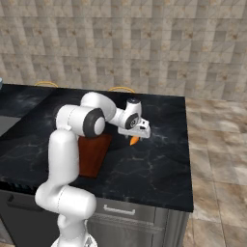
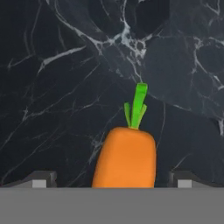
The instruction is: Place the two vegetables and bowl onto the tray for setting up a vegetable dip station.
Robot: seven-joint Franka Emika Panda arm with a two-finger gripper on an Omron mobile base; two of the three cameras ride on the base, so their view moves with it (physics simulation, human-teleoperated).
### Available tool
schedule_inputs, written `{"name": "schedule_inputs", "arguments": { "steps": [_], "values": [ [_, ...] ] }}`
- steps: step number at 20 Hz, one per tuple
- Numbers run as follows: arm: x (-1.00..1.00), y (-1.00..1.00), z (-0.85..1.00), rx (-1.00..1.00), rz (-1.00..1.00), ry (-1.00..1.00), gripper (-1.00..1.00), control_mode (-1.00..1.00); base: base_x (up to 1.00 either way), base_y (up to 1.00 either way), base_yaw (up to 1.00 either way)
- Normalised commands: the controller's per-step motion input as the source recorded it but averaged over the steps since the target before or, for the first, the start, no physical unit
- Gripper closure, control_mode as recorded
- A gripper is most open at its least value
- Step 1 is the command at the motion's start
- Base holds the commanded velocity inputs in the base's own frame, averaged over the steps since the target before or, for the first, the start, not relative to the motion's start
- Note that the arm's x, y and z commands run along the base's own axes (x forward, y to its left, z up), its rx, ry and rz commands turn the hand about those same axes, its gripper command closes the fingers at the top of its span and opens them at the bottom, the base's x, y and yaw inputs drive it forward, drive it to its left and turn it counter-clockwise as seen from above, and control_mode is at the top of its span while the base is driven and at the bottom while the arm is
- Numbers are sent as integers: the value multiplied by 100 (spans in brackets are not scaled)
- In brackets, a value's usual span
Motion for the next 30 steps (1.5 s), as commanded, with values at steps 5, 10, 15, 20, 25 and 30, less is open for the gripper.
{"name": "schedule_inputs", "arguments": {
  "steps": [5, 10, 15, 20, 25, 30],
  "values": [
    [0, -7, -23, 0, 0, 2, -100, -100, 0, 0, 0],
    [0, 0, -5, 0, 0, 1, 100, -100, 0, 0, 0],
    [0, 0, 0, 0, 0, 0, 100, -100, 0, 0, 0],
    [3, 0, 0, 0, 0, 0, 100, -100, 0, 0, 0],
    [1, -4, 0, 0, 0, 0, 100, -100, 0, 0, 0],
    [0, 3, 9, 0, 3, 0, 100, -100, 0, 0, 0]
  ]
}}
